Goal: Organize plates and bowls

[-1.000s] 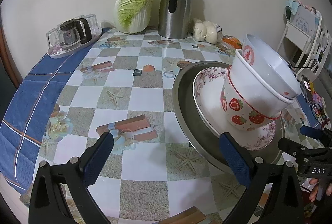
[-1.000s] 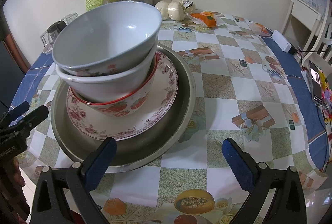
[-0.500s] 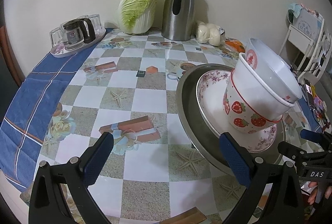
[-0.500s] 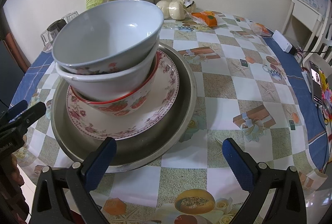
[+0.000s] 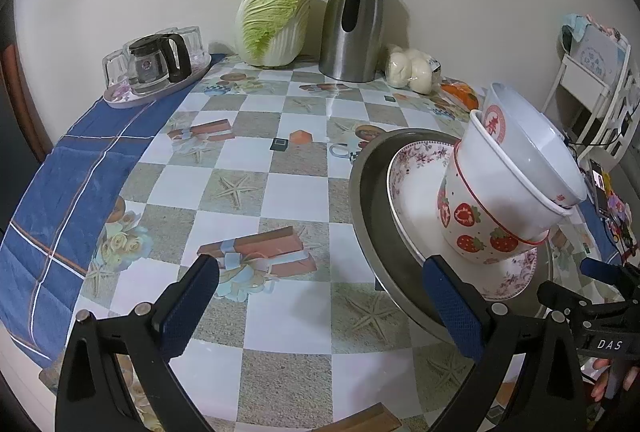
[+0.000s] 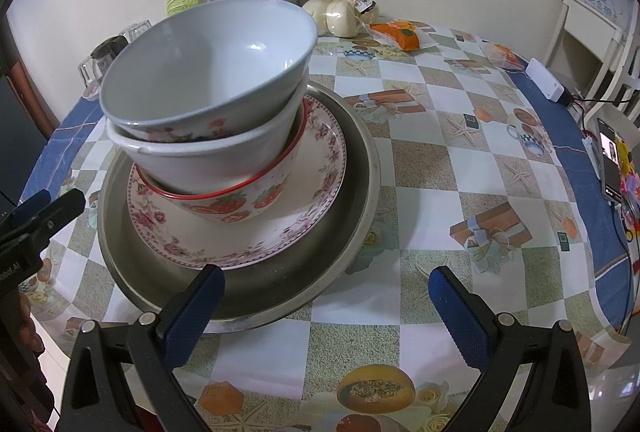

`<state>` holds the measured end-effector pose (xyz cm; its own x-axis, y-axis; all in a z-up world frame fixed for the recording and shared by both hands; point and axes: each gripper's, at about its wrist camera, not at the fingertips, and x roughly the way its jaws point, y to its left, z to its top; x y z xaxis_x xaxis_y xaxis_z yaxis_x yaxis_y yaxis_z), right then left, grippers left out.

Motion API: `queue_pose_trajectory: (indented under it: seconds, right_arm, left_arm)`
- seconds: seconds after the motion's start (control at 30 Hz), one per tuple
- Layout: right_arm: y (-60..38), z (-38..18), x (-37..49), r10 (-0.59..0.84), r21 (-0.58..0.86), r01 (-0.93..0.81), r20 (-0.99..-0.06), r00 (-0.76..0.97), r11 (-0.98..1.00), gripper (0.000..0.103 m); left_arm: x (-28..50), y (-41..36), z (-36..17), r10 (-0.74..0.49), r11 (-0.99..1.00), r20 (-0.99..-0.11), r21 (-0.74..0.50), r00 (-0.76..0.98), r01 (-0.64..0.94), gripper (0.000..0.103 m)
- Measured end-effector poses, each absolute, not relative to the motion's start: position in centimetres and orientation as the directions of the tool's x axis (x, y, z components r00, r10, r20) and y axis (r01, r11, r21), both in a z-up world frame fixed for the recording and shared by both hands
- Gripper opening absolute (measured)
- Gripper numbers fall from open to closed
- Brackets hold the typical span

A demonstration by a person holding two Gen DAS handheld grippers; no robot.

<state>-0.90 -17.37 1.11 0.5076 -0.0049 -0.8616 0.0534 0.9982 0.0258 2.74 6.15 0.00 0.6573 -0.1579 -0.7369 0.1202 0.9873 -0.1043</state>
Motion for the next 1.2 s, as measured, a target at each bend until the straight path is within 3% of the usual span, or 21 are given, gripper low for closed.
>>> queue_pose_trajectory:
  seconds: [1.2]
  right_arm:
    - [-17.25, 1.04, -0.88, -0.006, 0.022, 0.049, -0.863, 0.505, 0.999, 0.103]
  left_arm:
    - [2.65, 6.52, -0.16, -0.168, 0.986, -0.738, -0.122, 0.654, 0.116, 0.101]
